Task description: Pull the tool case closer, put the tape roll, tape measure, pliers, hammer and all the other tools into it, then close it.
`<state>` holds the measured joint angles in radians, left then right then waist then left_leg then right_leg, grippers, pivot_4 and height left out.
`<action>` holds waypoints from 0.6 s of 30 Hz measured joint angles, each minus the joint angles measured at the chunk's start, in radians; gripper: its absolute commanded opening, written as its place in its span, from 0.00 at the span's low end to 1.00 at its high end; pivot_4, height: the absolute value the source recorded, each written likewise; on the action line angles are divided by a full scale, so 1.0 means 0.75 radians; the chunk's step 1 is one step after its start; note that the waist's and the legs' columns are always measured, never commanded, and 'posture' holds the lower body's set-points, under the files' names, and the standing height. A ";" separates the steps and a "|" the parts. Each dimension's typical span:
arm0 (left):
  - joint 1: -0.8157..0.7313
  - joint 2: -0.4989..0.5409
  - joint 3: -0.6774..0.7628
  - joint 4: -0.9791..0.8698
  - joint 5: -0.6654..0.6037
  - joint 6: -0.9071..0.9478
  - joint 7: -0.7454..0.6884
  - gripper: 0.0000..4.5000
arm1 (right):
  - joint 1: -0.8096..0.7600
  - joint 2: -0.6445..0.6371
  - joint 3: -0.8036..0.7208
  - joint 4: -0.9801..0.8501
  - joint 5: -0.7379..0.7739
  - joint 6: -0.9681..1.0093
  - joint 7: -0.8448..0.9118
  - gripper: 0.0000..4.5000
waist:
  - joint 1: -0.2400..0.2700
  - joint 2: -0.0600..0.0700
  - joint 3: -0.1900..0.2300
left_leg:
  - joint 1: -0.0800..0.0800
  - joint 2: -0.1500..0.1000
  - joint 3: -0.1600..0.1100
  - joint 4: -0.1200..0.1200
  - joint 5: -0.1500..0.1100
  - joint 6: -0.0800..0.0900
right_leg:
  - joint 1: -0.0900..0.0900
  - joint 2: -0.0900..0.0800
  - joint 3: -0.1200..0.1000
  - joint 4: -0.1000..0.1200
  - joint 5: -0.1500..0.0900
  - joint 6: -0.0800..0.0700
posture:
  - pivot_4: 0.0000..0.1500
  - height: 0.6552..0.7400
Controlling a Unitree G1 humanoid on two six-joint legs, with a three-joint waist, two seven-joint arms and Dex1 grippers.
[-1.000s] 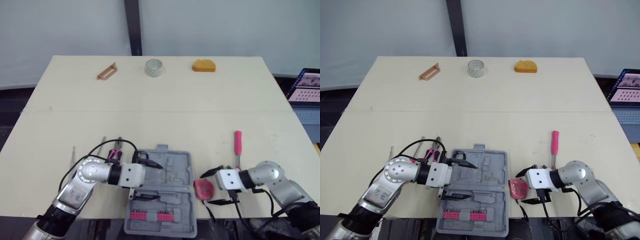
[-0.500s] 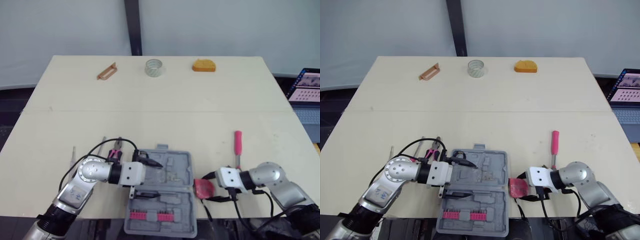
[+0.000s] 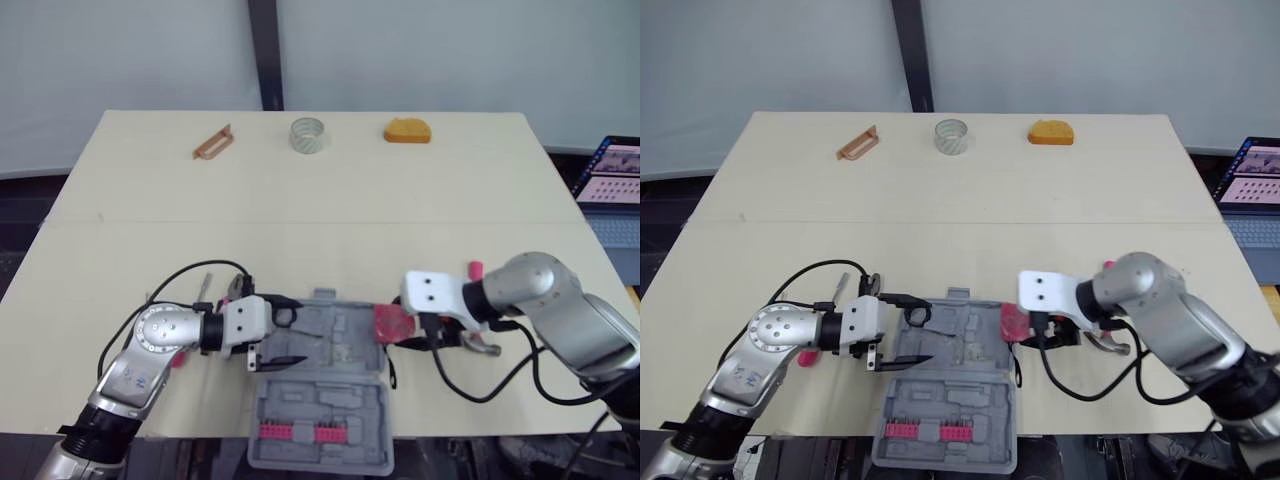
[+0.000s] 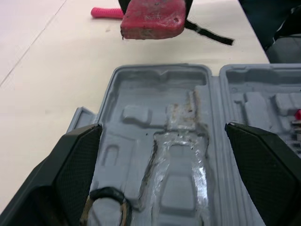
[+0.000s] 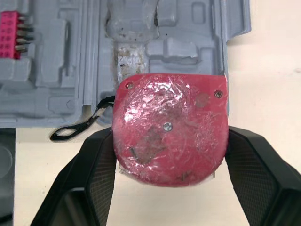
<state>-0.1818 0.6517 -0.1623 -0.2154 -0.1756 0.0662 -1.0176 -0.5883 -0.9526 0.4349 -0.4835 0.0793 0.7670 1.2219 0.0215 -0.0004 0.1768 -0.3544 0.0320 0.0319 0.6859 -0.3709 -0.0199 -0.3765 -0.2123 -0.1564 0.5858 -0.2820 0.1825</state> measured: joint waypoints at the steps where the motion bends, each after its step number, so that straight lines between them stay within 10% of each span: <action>1: -0.001 0.000 0.004 0.003 0.000 -0.004 0.001 1.00 | -0.051 0.023 0.057 0.001 -0.034 0.051 -0.006 0.64 | -0.001 0.000 0.000 | 0.000 0.000 0.000 0.000 0.000 0.000 | 0.000 0.000 0.000 0.000 0.000 0.000 | 1.00 1.00; 18: 0.026 -0.014 0.006 -0.012 0.003 -0.015 0.067 1.00 | -0.243 0.283 0.458 0.177 -0.330 0.208 -0.119 0.64 | -0.021 0.000 0.000 | 0.000 0.000 0.000 0.000 0.000 0.000 | -0.001 0.000 0.000 0.001 0.000 0.000 | 1.00 1.00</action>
<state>-0.1626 0.6411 -0.1580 -0.2245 -0.1737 0.0552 -0.9677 -0.7704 -0.7404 0.7780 -0.3506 -0.1683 0.9228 1.1324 0.0055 -0.0004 0.1768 -0.3547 0.0319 0.0318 0.6857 -0.3708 -0.0199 -0.3771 -0.2123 -0.1565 0.5866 -0.2820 0.1825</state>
